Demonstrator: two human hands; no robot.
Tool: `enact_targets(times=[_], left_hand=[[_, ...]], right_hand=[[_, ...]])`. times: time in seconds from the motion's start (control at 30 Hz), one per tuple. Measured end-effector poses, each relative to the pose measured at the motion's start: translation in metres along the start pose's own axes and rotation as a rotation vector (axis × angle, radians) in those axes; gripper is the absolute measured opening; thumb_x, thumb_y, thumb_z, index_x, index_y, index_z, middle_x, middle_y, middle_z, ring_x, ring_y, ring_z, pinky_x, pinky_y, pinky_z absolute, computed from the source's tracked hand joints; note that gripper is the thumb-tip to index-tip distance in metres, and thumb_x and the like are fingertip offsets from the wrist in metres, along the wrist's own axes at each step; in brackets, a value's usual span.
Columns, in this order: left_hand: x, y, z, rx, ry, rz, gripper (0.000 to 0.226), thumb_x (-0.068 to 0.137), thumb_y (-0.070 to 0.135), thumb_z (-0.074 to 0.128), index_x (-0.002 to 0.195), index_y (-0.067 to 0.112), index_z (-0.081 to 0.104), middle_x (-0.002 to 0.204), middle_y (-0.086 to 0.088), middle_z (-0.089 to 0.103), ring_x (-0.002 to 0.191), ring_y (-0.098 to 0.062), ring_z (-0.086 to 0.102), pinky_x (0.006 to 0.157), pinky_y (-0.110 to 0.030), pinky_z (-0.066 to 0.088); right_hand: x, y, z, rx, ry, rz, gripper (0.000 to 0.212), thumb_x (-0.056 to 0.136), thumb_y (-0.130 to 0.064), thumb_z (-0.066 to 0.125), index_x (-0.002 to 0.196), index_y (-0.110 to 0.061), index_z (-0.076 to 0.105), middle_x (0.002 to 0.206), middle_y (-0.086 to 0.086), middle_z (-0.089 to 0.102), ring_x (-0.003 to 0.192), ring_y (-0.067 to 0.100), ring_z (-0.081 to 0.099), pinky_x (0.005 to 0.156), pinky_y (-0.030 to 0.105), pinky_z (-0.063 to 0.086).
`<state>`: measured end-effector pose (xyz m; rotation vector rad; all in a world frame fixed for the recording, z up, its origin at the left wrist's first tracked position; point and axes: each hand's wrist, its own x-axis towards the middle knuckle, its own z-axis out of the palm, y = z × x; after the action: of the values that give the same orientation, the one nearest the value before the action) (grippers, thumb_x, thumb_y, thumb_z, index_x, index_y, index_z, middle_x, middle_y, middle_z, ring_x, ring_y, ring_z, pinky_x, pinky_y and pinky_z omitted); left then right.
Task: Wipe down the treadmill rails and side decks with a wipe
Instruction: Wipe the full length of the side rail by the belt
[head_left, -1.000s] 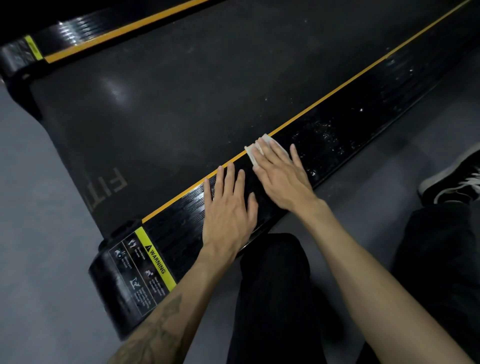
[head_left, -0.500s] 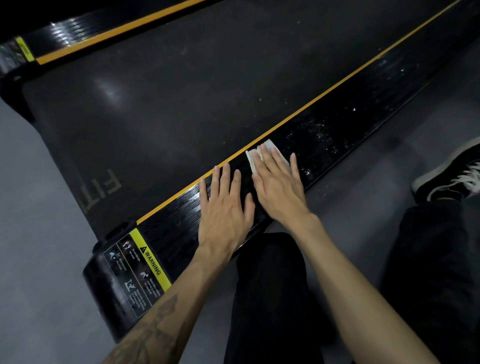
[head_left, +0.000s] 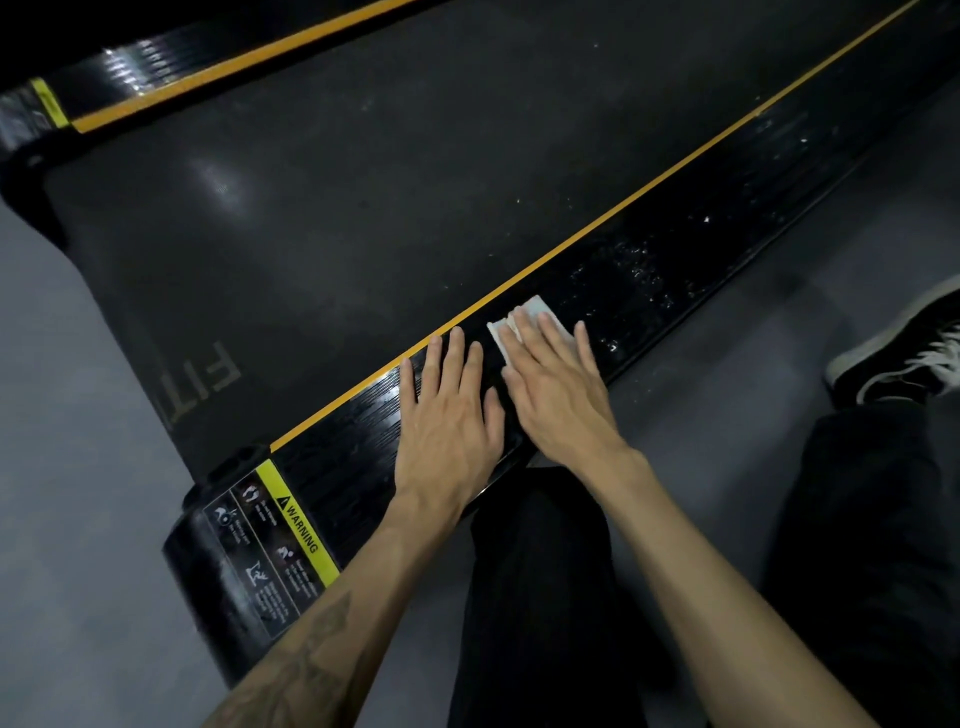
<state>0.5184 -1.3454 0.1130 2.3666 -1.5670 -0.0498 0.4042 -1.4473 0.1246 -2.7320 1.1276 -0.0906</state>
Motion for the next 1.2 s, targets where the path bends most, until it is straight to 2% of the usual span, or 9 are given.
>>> enact_targets(times=[0.13, 0.3, 0.4, 0.57, 0.77, 0.97, 1.1, 1.2], left_hand=[[0.000, 0.001, 0.000, 0.010, 0.002, 0.003, 0.059, 0.106, 0.040, 0.024, 0.157, 0.013, 0.037, 0.169, -0.007, 0.025, 0.159, -0.024, 0.012, 0.127, -0.056, 0.016], [0.001, 0.000, 0.001, 0.020, 0.005, 0.006, 0.059, 0.106, 0.040, 0.023, 0.157, 0.014, 0.037, 0.168, -0.008, 0.026, 0.159, -0.024, 0.014, 0.126, -0.056, 0.017], [0.001, 0.000, 0.001, 0.014, 0.012, 0.007, 0.058, 0.107, 0.038, 0.021, 0.156, 0.013, 0.039, 0.168, -0.009, 0.028, 0.158, -0.025, 0.016, 0.126, -0.057, 0.018], [0.001, 0.000, 0.000, 0.024, -0.010, 0.005, 0.058, 0.107, 0.040, 0.023, 0.157, 0.015, 0.038, 0.168, -0.008, 0.027, 0.158, -0.025, 0.015, 0.126, -0.057, 0.018], [0.001, 0.000, 0.001, 0.024, -0.024, 0.000, 0.059, 0.107, 0.042, 0.025, 0.158, 0.016, 0.036, 0.169, -0.008, 0.023, 0.159, -0.024, 0.010, 0.127, -0.055, 0.015], [0.001, 0.000, 0.000, 0.033, -0.027, -0.003, 0.059, 0.108, 0.042, 0.024, 0.159, 0.016, 0.034, 0.170, -0.007, 0.023, 0.159, -0.024, 0.010, 0.127, -0.054, 0.014], [0.001, 0.001, 0.000, 0.027, -0.021, -0.002, 0.059, 0.107, 0.043, 0.023, 0.159, 0.016, 0.035, 0.170, -0.007, 0.023, 0.159, -0.024, 0.011, 0.127, -0.054, 0.014], [0.002, 0.001, 0.000, 0.016, -0.015, -0.001, 0.059, 0.107, 0.043, 0.024, 0.158, 0.015, 0.036, 0.169, -0.008, 0.025, 0.159, -0.025, 0.013, 0.127, -0.054, 0.014]], right_hand=[[0.015, 0.003, -0.007, -0.012, -0.029, -0.030, 0.072, 0.099, -0.045, -0.004, 0.164, -0.023, 0.017, 0.173, -0.002, 0.008, 0.159, 0.016, 0.000, 0.127, 0.044, -0.010], [0.000, 0.003, -0.006, 0.019, 0.041, 0.096, 0.071, 0.102, -0.045, 0.001, 0.163, -0.017, 0.023, 0.172, 0.002, 0.015, 0.159, 0.019, 0.005, 0.128, 0.053, -0.002], [-0.008, -0.009, -0.001, 0.009, 0.005, 0.048, 0.070, 0.102, -0.044, 0.001, 0.164, -0.017, 0.023, 0.172, 0.003, 0.013, 0.159, 0.021, 0.005, 0.128, 0.051, -0.003], [0.011, 0.010, -0.008, -0.027, -0.021, 0.006, 0.071, 0.100, -0.045, -0.004, 0.164, -0.023, 0.017, 0.173, -0.003, 0.009, 0.159, 0.016, 0.002, 0.128, 0.051, -0.007], [-0.009, 0.005, 0.000, -0.022, 0.068, 0.070, 0.065, 0.104, -0.038, 0.010, 0.161, -0.014, 0.030, 0.170, 0.005, 0.023, 0.159, 0.022, 0.014, 0.129, 0.052, 0.002], [0.009, 0.017, -0.007, -0.032, -0.001, -0.001, 0.069, 0.101, -0.043, 0.001, 0.163, -0.021, 0.021, 0.172, -0.001, 0.014, 0.159, 0.016, 0.005, 0.128, 0.049, -0.005], [-0.010, 0.013, -0.002, -0.027, 0.074, 0.075, 0.066, 0.104, -0.039, 0.007, 0.162, -0.014, 0.026, 0.171, 0.004, 0.019, 0.159, 0.020, 0.010, 0.129, 0.051, 0.002], [-0.016, -0.001, 0.003, 0.008, 0.065, 0.074, 0.065, 0.105, -0.039, 0.009, 0.161, -0.013, 0.030, 0.170, 0.006, 0.022, 0.158, 0.024, 0.014, 0.129, 0.051, 0.005]])
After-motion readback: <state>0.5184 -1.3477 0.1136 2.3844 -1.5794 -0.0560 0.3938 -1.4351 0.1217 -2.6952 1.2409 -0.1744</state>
